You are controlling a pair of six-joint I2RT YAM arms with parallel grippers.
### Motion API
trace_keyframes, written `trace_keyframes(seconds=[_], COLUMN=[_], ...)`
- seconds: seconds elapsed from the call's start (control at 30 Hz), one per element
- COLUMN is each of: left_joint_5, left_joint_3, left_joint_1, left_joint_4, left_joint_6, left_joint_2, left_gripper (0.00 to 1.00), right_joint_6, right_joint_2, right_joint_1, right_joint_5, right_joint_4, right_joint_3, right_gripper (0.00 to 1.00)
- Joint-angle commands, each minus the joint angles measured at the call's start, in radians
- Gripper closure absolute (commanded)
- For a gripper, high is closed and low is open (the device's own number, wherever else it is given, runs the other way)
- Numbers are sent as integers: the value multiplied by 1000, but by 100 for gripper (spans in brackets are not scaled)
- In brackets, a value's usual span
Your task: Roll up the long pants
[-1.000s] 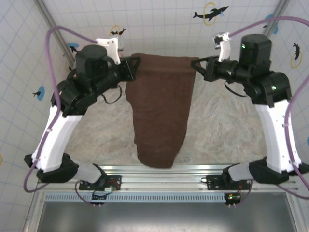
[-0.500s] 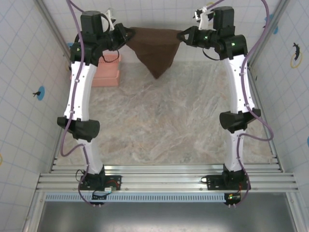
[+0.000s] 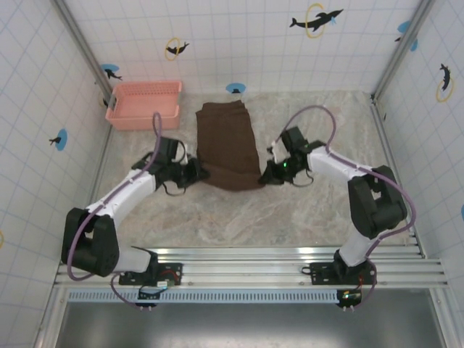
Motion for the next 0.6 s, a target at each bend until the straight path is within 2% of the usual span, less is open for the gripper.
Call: trace_keyframes(seconds=[0.0, 0.07, 0.27, 0.43, 0.57], left_joint_5=[-162, -170, -269, -267, -266], left_joint_3=[-83, -146, -186, -279, -366], left_joint_1=[28, 22, 21, 23, 23], left_joint_4=[71, 34, -253, -368, -449], left_joint_6=[-16, -27, 24, 7, -45], left_joint_2=[-100, -163, -378, -517, -660], left_gripper=[100, 100, 100, 100, 94], right_joint_6=[19, 30, 54, 66, 76], right_joint_2=[-72, -109, -207, -239, -262], right_joint_1=[-5, 25, 88, 109, 121], right_joint_5=[190, 219, 306, 338, 374], right_joint_4=[15, 6, -69, -89, -86], right_joint_3=[-118, -161, -224, -281, -322], right_gripper=[100, 100, 100, 100, 100])
